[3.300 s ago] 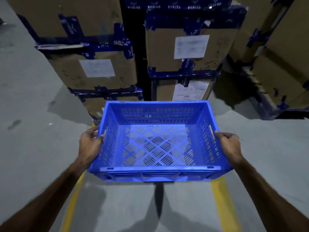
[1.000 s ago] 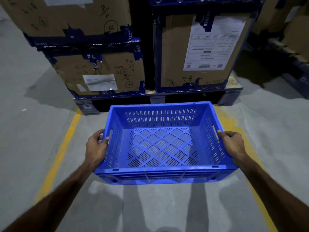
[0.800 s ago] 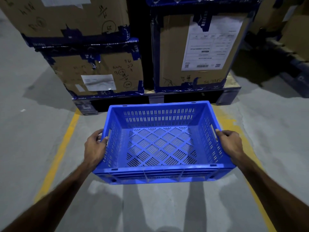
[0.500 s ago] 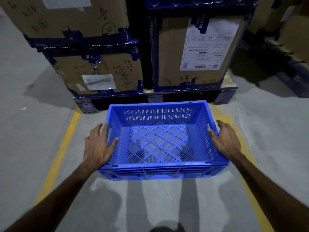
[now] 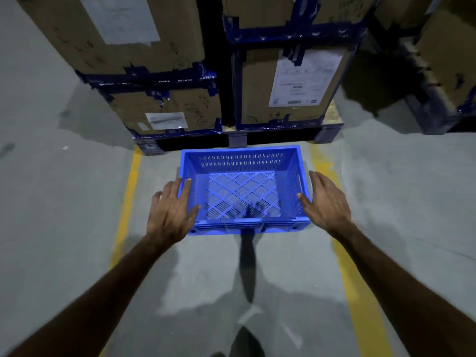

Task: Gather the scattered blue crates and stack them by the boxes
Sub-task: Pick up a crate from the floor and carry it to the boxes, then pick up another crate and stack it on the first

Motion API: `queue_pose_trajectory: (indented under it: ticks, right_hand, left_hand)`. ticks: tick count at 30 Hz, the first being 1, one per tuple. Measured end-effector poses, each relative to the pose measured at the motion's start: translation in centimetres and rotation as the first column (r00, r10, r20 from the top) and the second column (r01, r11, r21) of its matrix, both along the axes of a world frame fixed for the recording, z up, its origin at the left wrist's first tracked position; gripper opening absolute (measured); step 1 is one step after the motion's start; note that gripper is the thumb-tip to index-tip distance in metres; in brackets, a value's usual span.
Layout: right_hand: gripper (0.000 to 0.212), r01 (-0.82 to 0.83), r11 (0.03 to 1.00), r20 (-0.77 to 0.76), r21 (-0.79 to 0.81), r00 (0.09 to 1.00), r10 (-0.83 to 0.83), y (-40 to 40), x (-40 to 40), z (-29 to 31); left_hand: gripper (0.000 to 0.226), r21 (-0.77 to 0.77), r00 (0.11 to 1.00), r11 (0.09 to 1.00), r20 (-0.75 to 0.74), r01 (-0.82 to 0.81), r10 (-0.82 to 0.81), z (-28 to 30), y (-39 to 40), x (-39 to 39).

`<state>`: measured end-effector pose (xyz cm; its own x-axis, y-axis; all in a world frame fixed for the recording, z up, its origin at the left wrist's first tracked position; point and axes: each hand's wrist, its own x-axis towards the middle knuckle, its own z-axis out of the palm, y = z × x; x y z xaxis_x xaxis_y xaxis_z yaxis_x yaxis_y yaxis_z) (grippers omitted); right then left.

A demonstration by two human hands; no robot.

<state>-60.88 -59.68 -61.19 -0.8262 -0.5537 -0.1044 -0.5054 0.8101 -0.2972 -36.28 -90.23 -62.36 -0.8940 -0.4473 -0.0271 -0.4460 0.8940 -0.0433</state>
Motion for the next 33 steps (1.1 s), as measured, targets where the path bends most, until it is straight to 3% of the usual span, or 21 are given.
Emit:
queue_pose_trajectory:
  ticks: [11,17,22,27,33]
  right_hand:
    - [0.073,0.110,0.993,0.075,-0.043,0.991,-0.107,6.4,6.4,23.9]
    - [0.069,0.383,0.910,0.200,-0.159,0.915,-0.350,12.1,13.0,32.1]
    - [0.069,0.639,0.736,0.284,-0.226,0.766,-0.577,18.3,19.0,36.0]
    - [0.067,0.819,0.497,0.300,-0.288,0.570,-0.765,25.6,27.2,37.7]
    - [0.066,0.950,0.158,0.329,-0.268,0.244,-0.912,34.8,39.3,39.1]
  left_hand:
    - [0.070,0.030,0.996,0.997,-0.059,0.076,-0.074,24.6,6.8,3.9]
    - [0.069,0.333,0.984,0.930,-0.131,0.157,-0.119,32.8,11.7,3.7]
    - [0.063,0.542,0.984,0.822,-0.133,0.175,-0.122,36.5,17.5,4.2]
    - [0.058,0.655,0.958,0.702,-0.142,0.280,-0.250,38.9,24.0,4.1]
    - [0.049,0.714,0.851,0.543,-0.139,0.441,-0.507,40.9,33.2,3.8]
